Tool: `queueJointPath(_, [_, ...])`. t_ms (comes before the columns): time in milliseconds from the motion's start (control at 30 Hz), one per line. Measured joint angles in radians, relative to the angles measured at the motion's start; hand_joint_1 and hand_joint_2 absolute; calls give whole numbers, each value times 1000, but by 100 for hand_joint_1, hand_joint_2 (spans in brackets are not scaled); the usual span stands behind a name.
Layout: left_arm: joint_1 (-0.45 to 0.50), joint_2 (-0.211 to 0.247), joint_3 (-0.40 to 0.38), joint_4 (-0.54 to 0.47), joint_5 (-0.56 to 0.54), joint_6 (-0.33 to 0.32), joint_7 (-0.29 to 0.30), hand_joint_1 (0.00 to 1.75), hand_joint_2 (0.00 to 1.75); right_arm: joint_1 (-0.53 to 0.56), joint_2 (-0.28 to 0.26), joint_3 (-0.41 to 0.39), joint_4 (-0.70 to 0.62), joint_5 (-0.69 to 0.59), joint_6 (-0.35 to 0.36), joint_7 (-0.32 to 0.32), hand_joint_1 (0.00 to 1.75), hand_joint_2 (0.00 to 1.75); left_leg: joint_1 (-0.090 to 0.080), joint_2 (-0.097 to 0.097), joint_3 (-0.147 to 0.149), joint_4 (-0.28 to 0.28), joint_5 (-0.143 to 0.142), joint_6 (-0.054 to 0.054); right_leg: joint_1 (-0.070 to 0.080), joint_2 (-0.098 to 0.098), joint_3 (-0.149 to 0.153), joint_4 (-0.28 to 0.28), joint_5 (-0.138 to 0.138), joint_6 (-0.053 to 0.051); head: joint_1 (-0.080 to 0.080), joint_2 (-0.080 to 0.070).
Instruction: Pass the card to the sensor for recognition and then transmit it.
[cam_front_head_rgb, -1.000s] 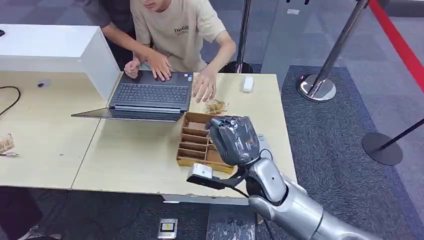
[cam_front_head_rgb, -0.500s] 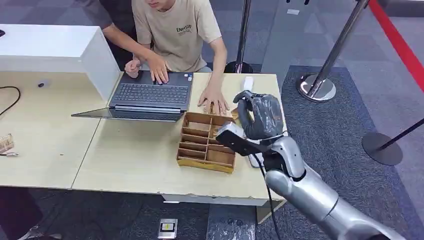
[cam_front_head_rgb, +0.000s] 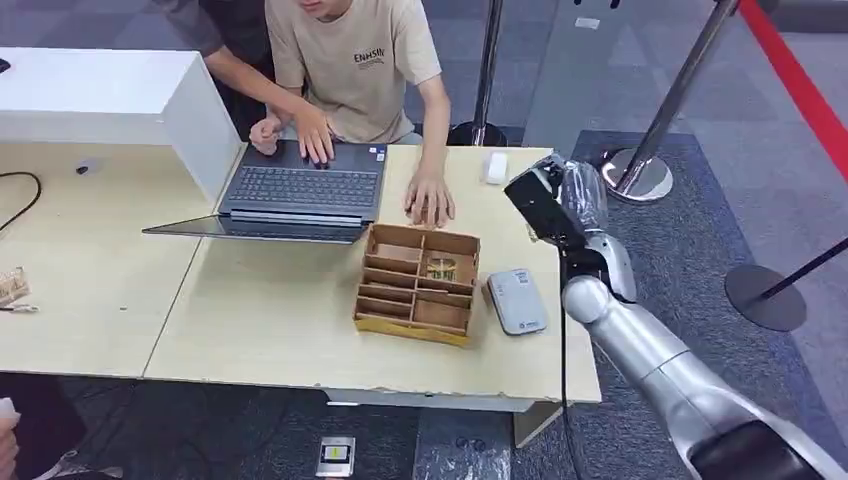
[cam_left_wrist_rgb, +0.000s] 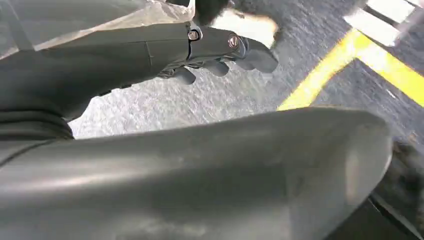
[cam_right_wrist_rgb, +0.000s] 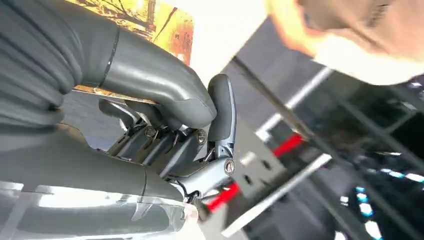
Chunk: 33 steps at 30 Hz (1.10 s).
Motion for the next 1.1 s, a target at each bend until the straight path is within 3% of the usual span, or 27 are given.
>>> queueJointPath(200, [-1,-35,-14,-2,8,0,-1,0,0,24,55,-10,129,-74,-20,-37,175,175,0,0,0,0,0,0,0,0,0,0,0,0,0,0])
queueJointPath(767, [0,-45,-16,-2,39,0,1,0,0,101,153,-36,322,-151,-46,-72,175,175,0,1,0,0,0,0,0,0,0,0,0,0,0,0])
queueJointPath(1100, [0,-46,-16,-2,43,-14,3,0,0,123,165,-26,388,-25,-134,4,175,175,0,1,1,0,0,0,0,0,0,0,0,0,0,0])
